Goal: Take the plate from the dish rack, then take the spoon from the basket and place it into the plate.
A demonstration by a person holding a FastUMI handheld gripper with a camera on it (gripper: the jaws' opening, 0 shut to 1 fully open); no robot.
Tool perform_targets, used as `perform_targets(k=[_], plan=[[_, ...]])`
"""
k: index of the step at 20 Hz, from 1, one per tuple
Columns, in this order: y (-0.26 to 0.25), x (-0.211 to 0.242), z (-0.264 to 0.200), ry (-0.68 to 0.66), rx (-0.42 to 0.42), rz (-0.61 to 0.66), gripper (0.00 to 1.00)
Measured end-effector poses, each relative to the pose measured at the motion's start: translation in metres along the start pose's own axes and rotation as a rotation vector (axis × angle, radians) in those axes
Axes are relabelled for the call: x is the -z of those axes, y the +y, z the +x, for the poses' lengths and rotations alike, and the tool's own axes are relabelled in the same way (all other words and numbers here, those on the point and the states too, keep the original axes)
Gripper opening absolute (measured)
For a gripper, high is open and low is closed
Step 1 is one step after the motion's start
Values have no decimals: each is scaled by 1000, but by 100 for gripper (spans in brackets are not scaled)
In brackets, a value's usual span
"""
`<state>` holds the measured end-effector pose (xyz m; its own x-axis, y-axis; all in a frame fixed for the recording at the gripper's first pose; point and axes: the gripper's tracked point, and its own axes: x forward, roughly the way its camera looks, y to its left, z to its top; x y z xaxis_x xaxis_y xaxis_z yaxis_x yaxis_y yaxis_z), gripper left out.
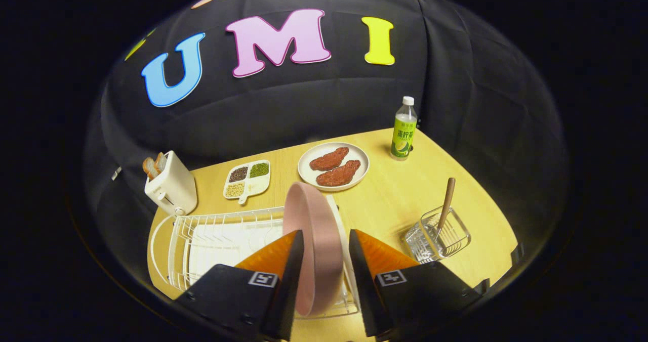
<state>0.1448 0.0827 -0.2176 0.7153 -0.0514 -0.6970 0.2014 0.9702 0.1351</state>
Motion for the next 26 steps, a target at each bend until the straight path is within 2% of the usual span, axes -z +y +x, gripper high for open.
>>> perform_targets(k=[2, 3, 7, 12, 19, 22, 26], plan=[[-4, 8, 4, 29, 25, 21, 37], [-1, 11, 6, 42, 23, 32, 31], [1, 4, 4, 13, 68, 11, 30], [21, -5, -1, -63, 108, -77, 30], [15, -44, -11, -192, 153, -198, 29], [-6, -53, -15, -201, 170, -174, 27], [-25, -53, -21, -169, 106, -97, 22]])
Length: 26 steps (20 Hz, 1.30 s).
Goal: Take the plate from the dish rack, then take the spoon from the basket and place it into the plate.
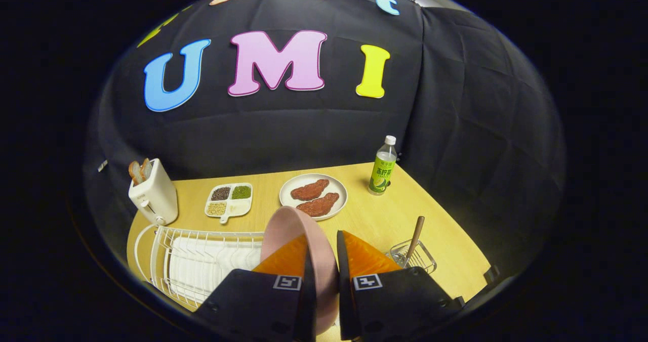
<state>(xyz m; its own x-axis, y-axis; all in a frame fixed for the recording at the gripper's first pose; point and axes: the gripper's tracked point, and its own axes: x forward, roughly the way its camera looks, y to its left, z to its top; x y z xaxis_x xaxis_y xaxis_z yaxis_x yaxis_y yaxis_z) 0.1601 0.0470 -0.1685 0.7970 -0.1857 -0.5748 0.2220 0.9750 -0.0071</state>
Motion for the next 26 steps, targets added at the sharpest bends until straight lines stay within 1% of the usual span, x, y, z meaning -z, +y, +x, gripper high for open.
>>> perform_targets(k=[2, 6, 9, 11, 12, 16, 19, 23, 26], plan=[[-5, 5, -8, 25, -44, 38, 22], [-6, 21, -49, 87, -176, 131, 22], [-7, 55, -86, 168, -258, 167, 22], [-8, 87, -109, 223, -315, 222, 22], [-11, 104, -118, 250, -330, 249, 22], [-21, 167, -135, 361, -357, 335, 22], [-20, 201, -128, 372, -378, 357, 22], [-10, 231, -110, 397, -404, 403, 22], [-14, 244, -91, 417, -382, 407, 23]])
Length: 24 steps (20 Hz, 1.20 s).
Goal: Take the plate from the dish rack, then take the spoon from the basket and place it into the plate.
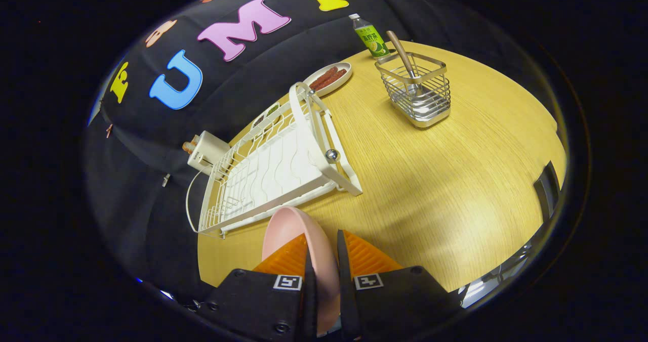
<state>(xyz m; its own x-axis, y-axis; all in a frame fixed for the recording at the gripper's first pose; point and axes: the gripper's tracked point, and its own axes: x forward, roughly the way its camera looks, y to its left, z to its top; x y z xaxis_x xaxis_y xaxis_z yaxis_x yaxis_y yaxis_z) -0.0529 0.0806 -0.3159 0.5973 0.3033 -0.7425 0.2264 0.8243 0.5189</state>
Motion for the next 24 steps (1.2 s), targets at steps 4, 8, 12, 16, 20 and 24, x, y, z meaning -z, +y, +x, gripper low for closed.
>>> perform_targets(k=[4, 8, 12, 16, 20, 24], plan=[[-13, -4, 10, 17, 5, 58, 25], [-25, -13, 6, 16, 12, 41, 50], [-35, -46, -16, -36, 27, -55, 97], [-51, -106, -53, -189, 65, -243, 98], [-48, -169, -85, -365, 34, -438, 99], [-43, -218, -95, -446, -32, -511, 98]])
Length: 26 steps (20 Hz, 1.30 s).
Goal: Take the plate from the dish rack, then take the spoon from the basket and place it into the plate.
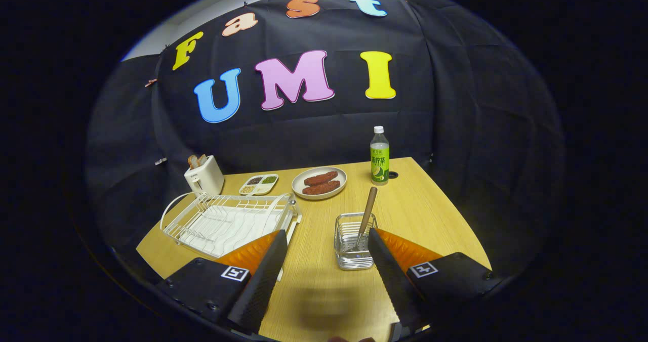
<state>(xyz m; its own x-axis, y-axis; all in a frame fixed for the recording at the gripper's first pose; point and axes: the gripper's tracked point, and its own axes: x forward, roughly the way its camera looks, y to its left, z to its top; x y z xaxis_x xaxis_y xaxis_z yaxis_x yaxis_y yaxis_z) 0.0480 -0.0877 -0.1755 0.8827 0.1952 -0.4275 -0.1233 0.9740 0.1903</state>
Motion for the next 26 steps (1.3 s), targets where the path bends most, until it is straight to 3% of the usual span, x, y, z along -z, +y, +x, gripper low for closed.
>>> perform_targets(k=[8, 16, 20, 23, 24, 26], plan=[[-55, -28, 76, -35, -2, -68, 98], [-82, 4, 161, 75, 15, -31, 98], [-81, 28, 178, 152, -13, -57, 90], [-73, 33, 179, 168, -29, -62, 74], [-71, 34, 180, 168, -31, -68, 60], [-70, 36, 180, 174, -32, -90, 43]])
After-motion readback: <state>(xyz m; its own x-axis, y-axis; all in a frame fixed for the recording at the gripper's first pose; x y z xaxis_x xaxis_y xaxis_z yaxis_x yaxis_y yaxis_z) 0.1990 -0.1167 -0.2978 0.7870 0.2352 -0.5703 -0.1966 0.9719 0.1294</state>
